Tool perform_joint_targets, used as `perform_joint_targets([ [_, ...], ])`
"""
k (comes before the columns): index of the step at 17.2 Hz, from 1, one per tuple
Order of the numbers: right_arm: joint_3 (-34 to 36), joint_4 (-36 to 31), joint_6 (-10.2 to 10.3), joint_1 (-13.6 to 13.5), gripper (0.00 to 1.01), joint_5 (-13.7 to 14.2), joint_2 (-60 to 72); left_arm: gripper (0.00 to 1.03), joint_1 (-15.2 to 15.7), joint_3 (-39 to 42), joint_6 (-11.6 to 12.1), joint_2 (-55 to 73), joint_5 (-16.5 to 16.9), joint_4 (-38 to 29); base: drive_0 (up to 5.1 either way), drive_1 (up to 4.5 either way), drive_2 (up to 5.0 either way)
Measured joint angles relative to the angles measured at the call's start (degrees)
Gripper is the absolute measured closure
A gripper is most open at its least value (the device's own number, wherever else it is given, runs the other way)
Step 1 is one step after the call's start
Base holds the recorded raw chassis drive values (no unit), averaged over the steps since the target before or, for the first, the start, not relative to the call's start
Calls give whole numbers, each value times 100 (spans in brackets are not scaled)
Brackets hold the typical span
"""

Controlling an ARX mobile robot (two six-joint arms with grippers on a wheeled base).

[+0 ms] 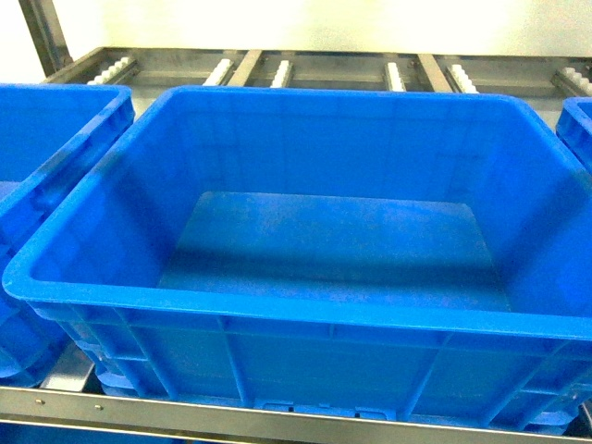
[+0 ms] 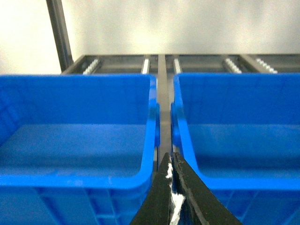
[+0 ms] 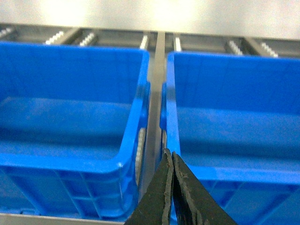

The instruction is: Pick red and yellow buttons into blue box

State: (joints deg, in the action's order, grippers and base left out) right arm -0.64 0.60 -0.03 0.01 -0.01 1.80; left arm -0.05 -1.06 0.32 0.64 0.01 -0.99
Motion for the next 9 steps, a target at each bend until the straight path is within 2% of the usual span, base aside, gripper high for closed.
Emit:
perform_joint_targets([
  [1,-2,-149,0,0,99,-4,-170,101,0,17,-2,-7,-17,101,0,0,0],
  [9,2,-37,0,0,99,0,-157,101,0,22,-2,-7,-4,122,0,0,0],
])
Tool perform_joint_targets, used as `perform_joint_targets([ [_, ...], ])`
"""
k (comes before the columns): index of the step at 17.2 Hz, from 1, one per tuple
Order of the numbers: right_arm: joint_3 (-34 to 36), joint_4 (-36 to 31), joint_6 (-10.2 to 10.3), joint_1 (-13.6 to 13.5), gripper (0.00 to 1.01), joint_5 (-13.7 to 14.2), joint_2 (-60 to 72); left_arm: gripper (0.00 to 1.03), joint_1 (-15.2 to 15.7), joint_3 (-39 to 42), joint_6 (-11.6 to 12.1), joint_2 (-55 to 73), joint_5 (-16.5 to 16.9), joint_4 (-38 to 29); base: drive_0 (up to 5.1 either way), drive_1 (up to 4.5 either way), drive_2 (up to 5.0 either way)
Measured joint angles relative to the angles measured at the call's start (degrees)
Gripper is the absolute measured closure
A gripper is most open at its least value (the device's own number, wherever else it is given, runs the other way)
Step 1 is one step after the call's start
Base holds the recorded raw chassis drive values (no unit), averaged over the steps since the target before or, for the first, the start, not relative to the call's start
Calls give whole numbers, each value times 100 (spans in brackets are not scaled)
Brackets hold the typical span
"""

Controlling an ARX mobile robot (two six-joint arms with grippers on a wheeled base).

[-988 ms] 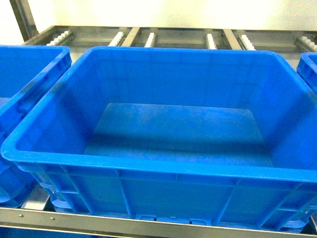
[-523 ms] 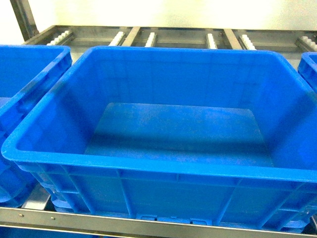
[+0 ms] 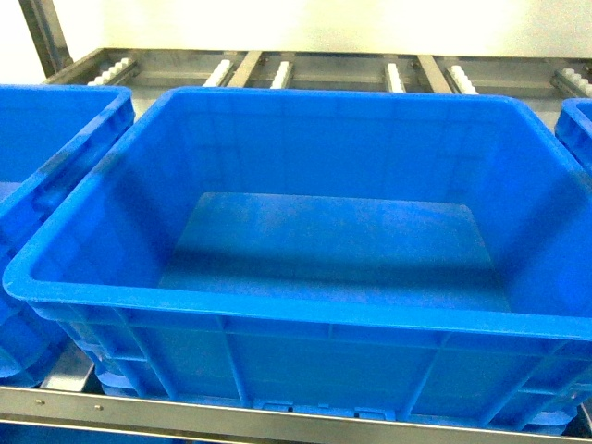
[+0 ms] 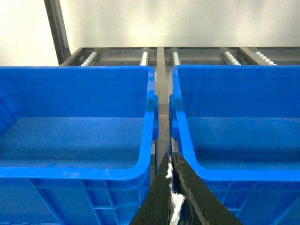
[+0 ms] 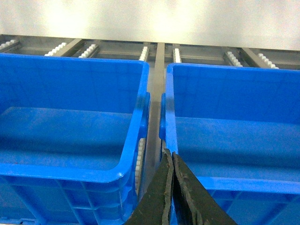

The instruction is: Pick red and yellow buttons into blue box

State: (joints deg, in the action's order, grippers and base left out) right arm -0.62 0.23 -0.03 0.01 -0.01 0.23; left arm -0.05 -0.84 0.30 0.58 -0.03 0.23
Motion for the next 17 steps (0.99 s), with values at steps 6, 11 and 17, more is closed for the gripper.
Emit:
perform_joint_targets([
  [6,0,2,-2,0,97,0,0,96,0,0,-11,0,0,0,0,0,0],
  [11,0,2,0,0,67,0,0,65,0,0,-11,0,2,2,0,0,0],
  [17,0,2,0,0,4,0,0,6,0,0,-11,0,0,0,0,0,0],
])
